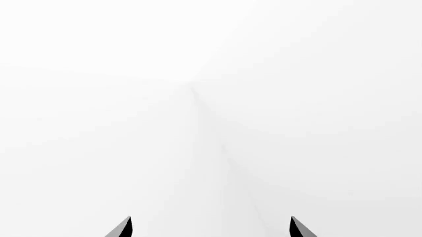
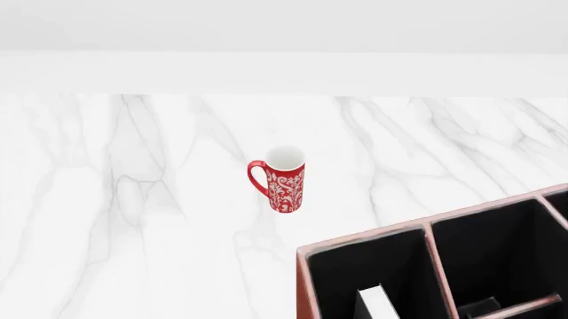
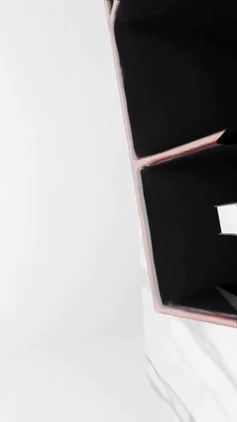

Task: Pick up the book and place it in the left compartment of the caddy.

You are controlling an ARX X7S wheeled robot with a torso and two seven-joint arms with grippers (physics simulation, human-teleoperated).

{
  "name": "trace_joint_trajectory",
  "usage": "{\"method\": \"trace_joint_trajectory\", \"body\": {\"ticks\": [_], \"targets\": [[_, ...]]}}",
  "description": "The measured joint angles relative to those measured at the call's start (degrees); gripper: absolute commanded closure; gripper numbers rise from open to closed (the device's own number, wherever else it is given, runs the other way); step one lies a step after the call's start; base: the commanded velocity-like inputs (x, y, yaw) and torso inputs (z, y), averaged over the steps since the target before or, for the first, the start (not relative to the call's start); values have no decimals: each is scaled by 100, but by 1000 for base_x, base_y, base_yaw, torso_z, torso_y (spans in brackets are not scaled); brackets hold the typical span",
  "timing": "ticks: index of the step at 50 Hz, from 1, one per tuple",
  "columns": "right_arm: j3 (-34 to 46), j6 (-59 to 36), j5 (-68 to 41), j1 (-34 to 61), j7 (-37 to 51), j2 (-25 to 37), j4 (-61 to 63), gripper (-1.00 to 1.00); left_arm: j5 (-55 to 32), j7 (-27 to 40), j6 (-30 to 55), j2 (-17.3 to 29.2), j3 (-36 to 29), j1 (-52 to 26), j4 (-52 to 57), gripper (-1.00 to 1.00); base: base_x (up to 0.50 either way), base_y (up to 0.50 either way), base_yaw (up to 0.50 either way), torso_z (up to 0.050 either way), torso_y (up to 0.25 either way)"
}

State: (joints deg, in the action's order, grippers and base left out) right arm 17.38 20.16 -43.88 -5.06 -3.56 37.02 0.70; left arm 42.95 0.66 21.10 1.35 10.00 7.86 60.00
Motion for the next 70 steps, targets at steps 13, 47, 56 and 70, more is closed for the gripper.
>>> {"method": "trace_joint_trajectory", "body": {"ticks": [13, 47, 56, 70], "targets": [[-140, 55, -67, -268, 200, 244, 709, -100, -34, 21, -38, 0, 31, 28, 0, -100, 0, 0, 0, 0, 0], [-887, 510, -241, -1185, 816, 916, 2575, -100, -99, 41, -68, 0, 69, 51, 0, -100, 0, 0, 0, 0, 0], [-1236, 742, -418, -1460, 1028, 1014, 3019, -100, -105, 51, -83, 0, 75, 63, 0, -100, 0, 0, 0, 0, 0], [-1771, 1107, -444, -2031, 1251, 1141, 3798, -100, -288, 124, -231, 0, 173, 176, 0, -100, 0, 0, 0, 0, 0]]}}
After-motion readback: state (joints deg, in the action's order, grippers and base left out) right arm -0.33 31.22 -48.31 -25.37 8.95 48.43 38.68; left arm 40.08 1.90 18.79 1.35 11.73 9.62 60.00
